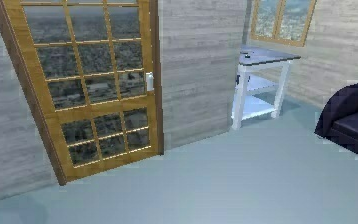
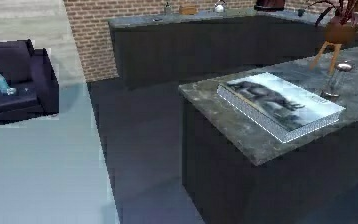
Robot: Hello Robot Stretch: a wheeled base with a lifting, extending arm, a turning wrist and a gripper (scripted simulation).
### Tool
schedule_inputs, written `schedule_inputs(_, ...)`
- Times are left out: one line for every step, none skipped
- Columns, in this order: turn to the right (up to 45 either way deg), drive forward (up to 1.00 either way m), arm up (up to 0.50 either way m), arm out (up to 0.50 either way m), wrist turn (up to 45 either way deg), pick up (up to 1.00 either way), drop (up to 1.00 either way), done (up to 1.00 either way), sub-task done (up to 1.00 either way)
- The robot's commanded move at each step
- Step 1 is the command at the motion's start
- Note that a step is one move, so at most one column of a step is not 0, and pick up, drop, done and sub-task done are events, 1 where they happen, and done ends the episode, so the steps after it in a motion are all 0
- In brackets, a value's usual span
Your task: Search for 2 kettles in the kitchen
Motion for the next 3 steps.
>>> schedule_inputs(6.0, 0.0, 0.0, 0.0, 0.0, 0.0, 0.0, 0.0, 0.0)
schedule_inputs(0.0, 0.1, 0.0, 0.0, 0.0, 0.0, 0.0, 0.0, 0.0)
schedule_inputs(45.0, 0.0, 0.0, 0.0, 0.0, 0.0, 0.0, 0.0, 0.0)
